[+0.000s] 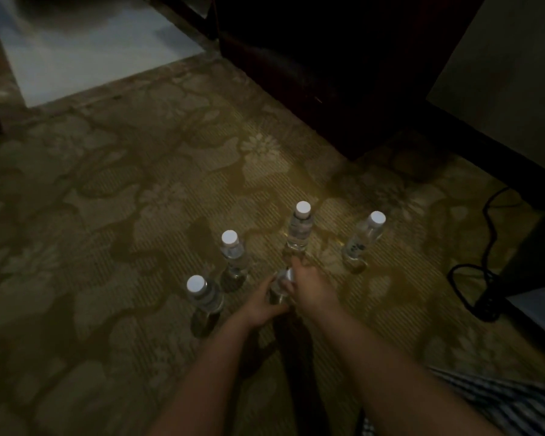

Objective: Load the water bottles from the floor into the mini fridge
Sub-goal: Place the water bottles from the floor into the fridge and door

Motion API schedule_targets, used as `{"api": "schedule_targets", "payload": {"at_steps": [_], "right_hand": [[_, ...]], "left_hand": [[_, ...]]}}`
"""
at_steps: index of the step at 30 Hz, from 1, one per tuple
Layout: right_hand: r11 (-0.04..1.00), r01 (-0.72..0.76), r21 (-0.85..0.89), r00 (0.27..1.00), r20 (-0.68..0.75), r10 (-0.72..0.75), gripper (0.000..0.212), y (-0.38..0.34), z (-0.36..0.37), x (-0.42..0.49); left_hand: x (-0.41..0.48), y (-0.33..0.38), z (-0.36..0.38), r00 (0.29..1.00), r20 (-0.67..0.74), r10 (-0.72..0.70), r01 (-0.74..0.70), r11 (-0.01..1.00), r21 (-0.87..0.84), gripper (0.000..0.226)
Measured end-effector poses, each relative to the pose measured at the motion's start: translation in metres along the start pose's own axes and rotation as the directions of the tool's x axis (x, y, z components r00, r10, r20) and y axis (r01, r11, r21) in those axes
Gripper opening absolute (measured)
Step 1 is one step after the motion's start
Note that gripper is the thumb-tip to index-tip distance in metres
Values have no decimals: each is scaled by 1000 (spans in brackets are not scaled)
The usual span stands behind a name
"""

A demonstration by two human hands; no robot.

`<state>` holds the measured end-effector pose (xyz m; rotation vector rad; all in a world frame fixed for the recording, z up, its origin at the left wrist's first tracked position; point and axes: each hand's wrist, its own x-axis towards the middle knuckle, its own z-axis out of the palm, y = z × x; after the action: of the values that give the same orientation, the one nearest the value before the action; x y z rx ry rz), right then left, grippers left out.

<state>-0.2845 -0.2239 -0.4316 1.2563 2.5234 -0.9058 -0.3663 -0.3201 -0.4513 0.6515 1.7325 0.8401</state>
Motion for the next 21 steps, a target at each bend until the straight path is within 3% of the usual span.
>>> {"api": "schedule_targets", "payload": {"at_steps": [5,8,16,21], "right_hand": [[1000,7,-13,1000,-11,-7,35,5,-17,-10],[994,83,-69,996,40,-81,34,6,-43,-20],[949,249,-195,957,198,-211,36,5,-134,-50],[902,251,-351,965,163,-205,36,5,-191,-86]], "left_hand": [[-4,6,9,999,51,-1,2,1000,-30,73],[-9,13,13,997,71,13,-13,1000,-9,72],[-19,64,40,972,92,216,-217,976,6,66],[-28,108,60,942,113,315,-326,940,98,64]]}}
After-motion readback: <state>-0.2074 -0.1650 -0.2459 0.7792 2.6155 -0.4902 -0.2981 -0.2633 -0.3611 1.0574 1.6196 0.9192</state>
